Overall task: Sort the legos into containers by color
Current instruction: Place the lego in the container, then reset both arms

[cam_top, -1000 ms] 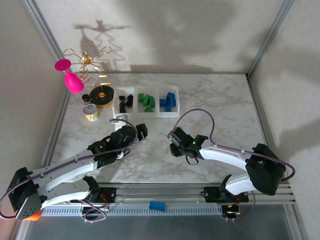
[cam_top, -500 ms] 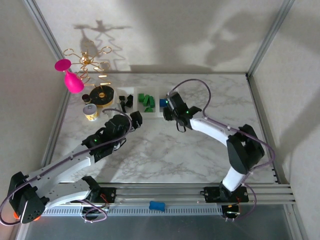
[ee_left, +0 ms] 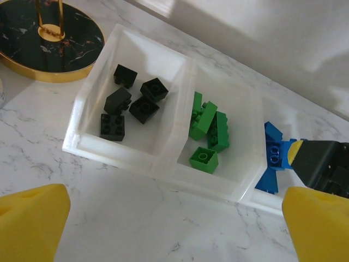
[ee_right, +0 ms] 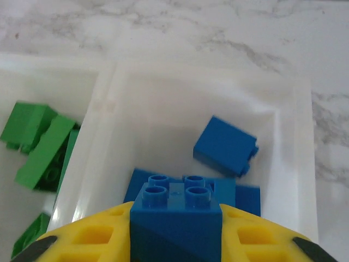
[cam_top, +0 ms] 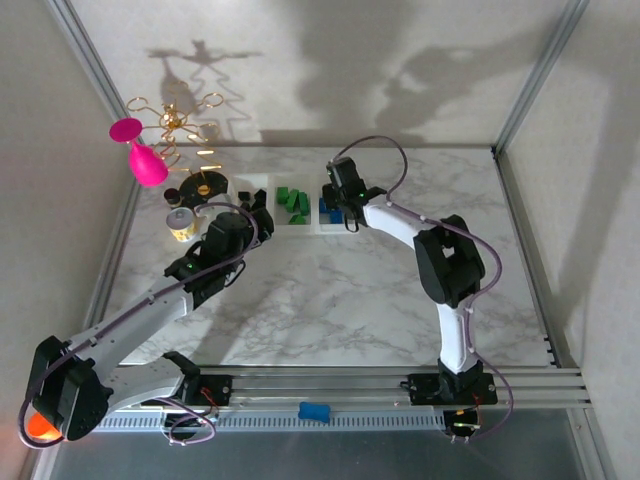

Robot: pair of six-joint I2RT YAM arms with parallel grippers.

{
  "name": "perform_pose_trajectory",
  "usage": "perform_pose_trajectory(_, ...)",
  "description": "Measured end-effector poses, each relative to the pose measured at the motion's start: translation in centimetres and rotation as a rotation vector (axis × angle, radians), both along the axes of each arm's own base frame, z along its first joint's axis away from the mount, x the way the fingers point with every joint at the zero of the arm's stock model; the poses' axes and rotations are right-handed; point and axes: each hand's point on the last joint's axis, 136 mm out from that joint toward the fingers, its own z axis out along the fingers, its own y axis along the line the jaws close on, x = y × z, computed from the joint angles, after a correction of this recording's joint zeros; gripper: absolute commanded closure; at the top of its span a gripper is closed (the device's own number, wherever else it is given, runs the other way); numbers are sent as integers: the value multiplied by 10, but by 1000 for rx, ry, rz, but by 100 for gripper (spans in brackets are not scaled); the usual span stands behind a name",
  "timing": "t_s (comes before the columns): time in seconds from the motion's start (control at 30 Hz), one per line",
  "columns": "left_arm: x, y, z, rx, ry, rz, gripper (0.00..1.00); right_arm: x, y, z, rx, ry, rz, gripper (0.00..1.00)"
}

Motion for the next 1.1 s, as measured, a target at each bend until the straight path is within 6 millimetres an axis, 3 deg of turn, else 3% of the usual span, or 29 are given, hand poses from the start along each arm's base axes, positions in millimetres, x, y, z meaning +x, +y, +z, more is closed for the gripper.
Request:
perform_pose_trajectory(0.1,2,0,2,-9,-8,-1,0,13,1,-2,5,-12,8,51)
perform_pose_trajectory(0.33,3,1,3,-11,-10,3,0,13,10,11,42,-24,61,37)
perform_pose_trajectory(0.47,2,2,4,-12,-12,4,0,-1,3,42,73,-64,74,26)
perform_pose_trajectory(0.6,0,8,15,-23,-43,21,0,-31,-18,88,117,-135,68,11)
perform_pose_trajectory(0.67,-3,16,25,-22,-70,40,0,-47,-35,109,138,-174,45,1)
perform_pose_trajectory(0.73,-6,25,34,-7,-102,69,0,-61,-60,127,152,-219,1,1)
perform_pose_trajectory(0.87,-18,62,32,73,-145,214,0,-88,-124,135,137,-299,-149,1)
perform_pose_trajectory(0.97,-32,106,10,180,-137,381,1,-108,-184,114,85,-333,-311,1)
perform_pose_trajectory(1.1,-47,162,-28,320,-110,559,0,-130,-258,60,-10,-338,-522,1)
